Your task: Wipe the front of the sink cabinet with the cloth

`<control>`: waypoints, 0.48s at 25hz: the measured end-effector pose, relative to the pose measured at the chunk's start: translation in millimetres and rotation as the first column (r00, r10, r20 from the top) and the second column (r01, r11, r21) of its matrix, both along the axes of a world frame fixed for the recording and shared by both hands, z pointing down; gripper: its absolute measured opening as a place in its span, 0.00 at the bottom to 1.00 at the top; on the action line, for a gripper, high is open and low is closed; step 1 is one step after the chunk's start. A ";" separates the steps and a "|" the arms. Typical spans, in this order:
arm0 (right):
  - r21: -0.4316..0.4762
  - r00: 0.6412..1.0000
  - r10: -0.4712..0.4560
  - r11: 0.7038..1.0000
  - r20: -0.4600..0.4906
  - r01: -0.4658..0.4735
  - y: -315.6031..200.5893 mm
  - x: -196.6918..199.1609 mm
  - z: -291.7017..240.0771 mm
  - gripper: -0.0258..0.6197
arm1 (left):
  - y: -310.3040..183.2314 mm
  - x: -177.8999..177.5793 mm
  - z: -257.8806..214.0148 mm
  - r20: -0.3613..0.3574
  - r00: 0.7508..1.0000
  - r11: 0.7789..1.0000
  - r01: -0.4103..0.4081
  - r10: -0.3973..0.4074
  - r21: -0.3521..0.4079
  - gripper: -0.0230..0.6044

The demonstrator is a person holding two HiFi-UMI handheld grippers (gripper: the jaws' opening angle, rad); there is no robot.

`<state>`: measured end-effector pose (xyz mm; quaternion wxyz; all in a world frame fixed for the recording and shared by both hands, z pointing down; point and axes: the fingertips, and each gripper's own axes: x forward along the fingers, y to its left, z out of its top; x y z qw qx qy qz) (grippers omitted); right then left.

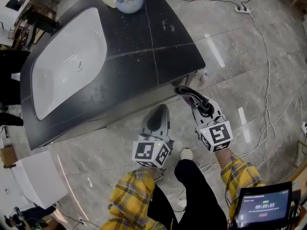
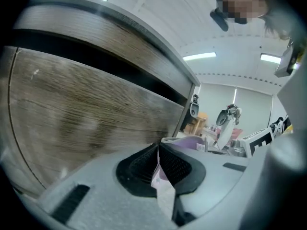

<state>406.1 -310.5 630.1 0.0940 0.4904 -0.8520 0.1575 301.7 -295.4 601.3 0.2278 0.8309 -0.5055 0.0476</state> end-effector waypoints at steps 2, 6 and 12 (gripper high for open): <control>-0.006 1.000 0.023 1.000 0.000 -0.023 1.5 10.9 0.8 0.11 | -0.7 8.4 1.6 -0.009 1.000 1.000 -0.013 0.013 -0.003 0.05; -0.015 0.998 0.052 0.999 0.027 -0.051 11.9 20.4 -3.3 0.11 | -1.4 17.9 -1.7 -0.021 0.999 1.000 -0.030 0.030 0.002 0.05; -0.018 0.999 -0.004 1.000 0.038 0.005 38.5 -19.8 -6.6 0.11 | 13.1 -10.7 -7.1 -0.012 1.000 1.000 -0.021 0.021 0.009 0.05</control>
